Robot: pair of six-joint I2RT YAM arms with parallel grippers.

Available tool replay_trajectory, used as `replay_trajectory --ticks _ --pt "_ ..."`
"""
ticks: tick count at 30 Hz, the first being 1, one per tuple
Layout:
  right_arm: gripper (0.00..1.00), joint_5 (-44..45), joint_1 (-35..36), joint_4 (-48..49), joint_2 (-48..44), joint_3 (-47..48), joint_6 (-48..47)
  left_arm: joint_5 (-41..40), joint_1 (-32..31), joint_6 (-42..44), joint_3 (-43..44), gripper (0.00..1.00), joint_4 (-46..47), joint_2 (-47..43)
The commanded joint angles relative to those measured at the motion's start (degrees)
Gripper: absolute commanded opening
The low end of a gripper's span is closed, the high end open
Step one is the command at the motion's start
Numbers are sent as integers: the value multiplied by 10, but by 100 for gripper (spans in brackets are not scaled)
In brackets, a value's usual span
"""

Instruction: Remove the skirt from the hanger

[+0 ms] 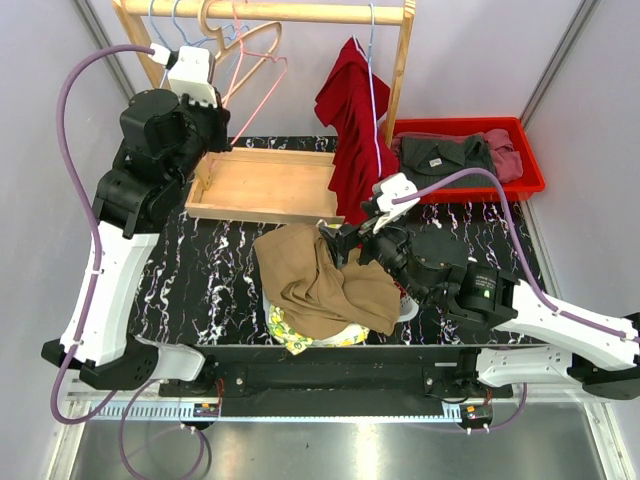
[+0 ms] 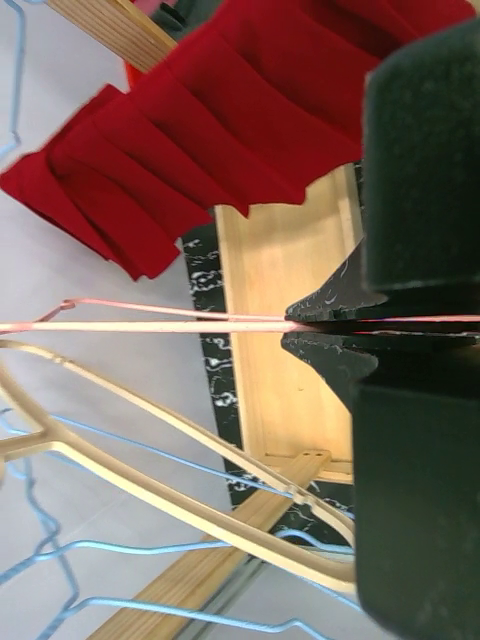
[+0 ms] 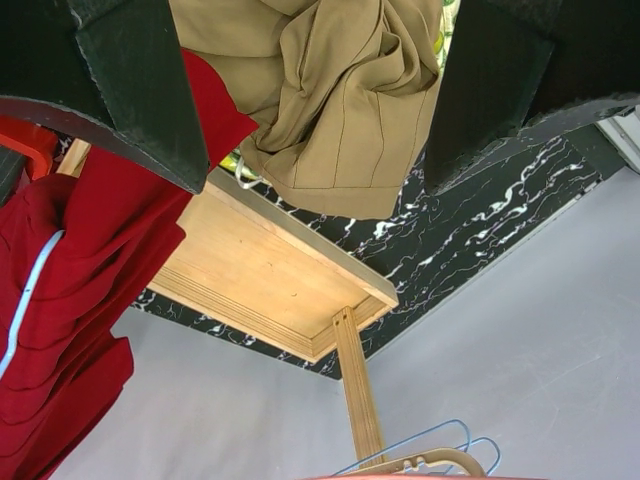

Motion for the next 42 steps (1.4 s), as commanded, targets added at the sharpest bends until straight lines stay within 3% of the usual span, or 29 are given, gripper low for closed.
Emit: replay_trajectory --ticks 1,11,23,32,33,34,35,36,39,42 --pt "96 15 4 29 2 3 -4 -18 -3 5 33 0 60 13" --pt "95 22 4 27 -11 -4 -7 -26 -4 5 95 0 65 93" --pt "96 47 3 35 -33 -16 -39 -43 -3 16 -27 0 95 75" --pt "96 171 -21 86 -9 -2 -110 -47 -3 11 -98 0 119 48" --pt "96 188 -32 86 -6 2 -109 -47 -4 12 -98 6 118 44" --pt "96 196 -42 86 -4 4 -98 -44 -3 14 -98 18 119 43" --pt "96 202 -53 86 -3 4 -91 -42 -3 16 -98 37 116 39" --pt "96 214 -71 86 -3 3 -85 -41 -4 16 -97 62 116 33" --pt "95 246 -81 95 -10 -12 -65 -41 -3 15 -91 87 116 16" --pt "95 283 -81 118 -18 -39 -66 -41 -12 10 -69 99 120 12"
